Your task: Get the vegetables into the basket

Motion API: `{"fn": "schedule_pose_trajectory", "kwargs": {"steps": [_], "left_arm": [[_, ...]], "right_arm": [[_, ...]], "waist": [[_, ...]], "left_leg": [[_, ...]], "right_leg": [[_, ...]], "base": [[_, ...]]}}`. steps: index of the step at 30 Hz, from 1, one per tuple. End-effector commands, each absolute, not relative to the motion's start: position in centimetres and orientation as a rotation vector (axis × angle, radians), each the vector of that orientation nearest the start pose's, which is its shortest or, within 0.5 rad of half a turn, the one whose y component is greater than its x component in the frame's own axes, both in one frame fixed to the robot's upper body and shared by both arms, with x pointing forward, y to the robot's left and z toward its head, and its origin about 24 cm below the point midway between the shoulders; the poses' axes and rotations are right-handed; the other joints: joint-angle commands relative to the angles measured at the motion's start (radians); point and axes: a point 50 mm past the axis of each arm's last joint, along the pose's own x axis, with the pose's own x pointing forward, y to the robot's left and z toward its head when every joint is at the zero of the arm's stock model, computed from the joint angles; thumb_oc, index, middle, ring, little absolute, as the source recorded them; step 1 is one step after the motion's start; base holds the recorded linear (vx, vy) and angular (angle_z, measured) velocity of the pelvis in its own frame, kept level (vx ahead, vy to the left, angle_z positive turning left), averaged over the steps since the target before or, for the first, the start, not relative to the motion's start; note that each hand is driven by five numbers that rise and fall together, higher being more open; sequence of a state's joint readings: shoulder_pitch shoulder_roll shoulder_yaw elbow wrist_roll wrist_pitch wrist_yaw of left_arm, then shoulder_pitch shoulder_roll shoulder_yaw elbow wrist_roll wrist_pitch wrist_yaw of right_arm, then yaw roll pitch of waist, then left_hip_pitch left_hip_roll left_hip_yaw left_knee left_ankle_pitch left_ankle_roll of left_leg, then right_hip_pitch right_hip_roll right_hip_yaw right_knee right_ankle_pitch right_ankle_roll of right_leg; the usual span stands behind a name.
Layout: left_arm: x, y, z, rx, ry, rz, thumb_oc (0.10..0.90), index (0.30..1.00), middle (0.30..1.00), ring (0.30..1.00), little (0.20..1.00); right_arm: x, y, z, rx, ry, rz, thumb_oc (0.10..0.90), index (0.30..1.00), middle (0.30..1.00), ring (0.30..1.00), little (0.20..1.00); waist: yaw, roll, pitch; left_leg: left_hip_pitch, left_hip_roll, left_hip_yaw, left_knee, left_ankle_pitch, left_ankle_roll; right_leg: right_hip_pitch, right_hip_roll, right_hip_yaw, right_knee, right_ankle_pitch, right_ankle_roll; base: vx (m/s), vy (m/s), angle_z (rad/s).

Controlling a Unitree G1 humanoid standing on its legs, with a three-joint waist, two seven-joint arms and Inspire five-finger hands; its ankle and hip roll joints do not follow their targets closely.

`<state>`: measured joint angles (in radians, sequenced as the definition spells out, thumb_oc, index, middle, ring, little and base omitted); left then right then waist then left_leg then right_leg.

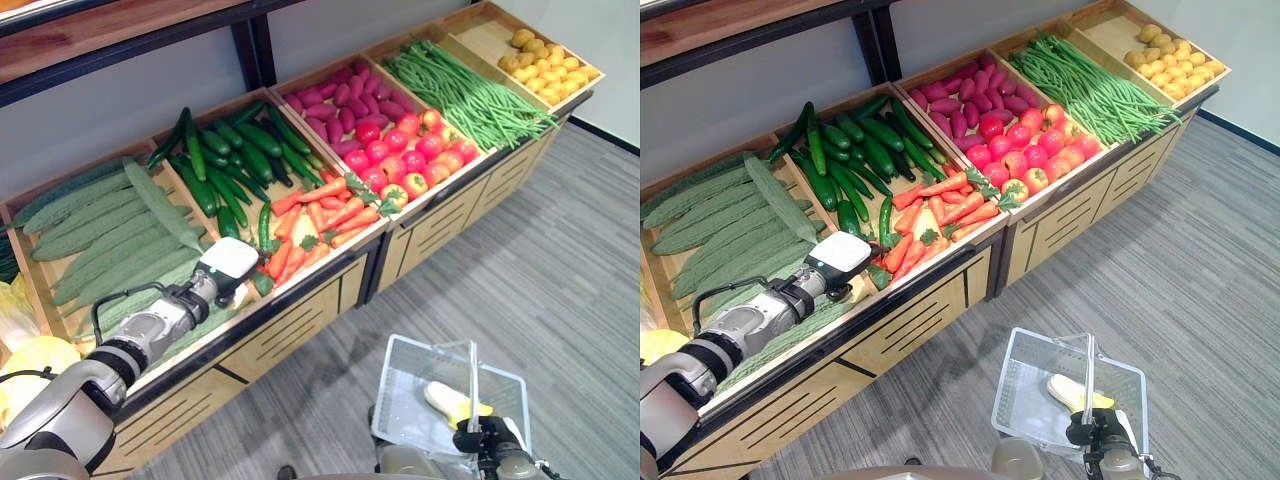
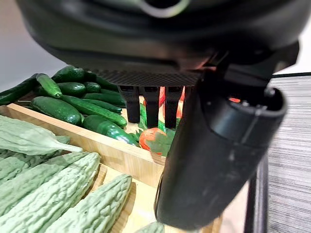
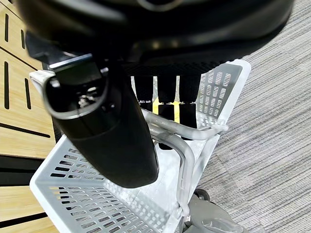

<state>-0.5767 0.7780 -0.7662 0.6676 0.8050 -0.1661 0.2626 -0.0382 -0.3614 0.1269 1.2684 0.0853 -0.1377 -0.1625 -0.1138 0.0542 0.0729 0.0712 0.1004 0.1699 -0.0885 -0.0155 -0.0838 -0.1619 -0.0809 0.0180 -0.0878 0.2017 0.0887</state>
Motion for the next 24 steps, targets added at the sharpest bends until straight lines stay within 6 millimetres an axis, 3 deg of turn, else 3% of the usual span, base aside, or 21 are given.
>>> {"fn": "schedule_pose_trajectory", "kwargs": {"steps": [1, 16, 24], "left_arm": [[36.2, 23.9, 13.0, 1.779, -0.303, -0.082, 0.400, 0.300, 0.300, 0.300, 0.300], [35.8, 24.2, 12.6, 1.690, -0.302, -0.026, 0.400, 0.300, 0.300, 0.300, 0.300], [34.4, 25.2, 13.2, 1.310, -0.345, 0.213, 0.400, 0.300, 0.300, 0.300, 0.300]], "right_arm": [[12.1, -30.6, -12.5, -0.488, 0.982, -0.338, 0.400, 0.300, 0.300, 0.300, 0.300], [11.6, -30.2, -12.9, -0.485, 0.997, -0.335, 0.400, 0.300, 0.300, 0.300, 0.300], [11.6, -29.3, -13.3, -0.468, 1.003, -0.315, 0.400, 0.300, 0.300, 0.300, 0.300]], "waist": [[-0.009, -0.039, -0.017], [-0.004, -0.044, -0.024], [0.003, -0.060, -0.046]], "left_leg": [[-0.019, 0.025, -0.037, 0.001, 0.002, -0.029], [-0.010, 0.027, -0.036, 0.001, -0.002, -0.030], [0.005, 0.025, -0.045, 0.001, -0.009, -0.028]], "right_leg": [[0.027, -0.102, -0.028, 0.001, -0.052, 0.122], [0.041, -0.100, -0.033, 0.001, -0.061, 0.120], [0.066, -0.105, -0.047, 0.001, -0.068, 0.117]], "base": [[0.00, 0.000, 0.00], [0.00, 0.000, 0.00], [0.00, 0.004, 0.04]]}}
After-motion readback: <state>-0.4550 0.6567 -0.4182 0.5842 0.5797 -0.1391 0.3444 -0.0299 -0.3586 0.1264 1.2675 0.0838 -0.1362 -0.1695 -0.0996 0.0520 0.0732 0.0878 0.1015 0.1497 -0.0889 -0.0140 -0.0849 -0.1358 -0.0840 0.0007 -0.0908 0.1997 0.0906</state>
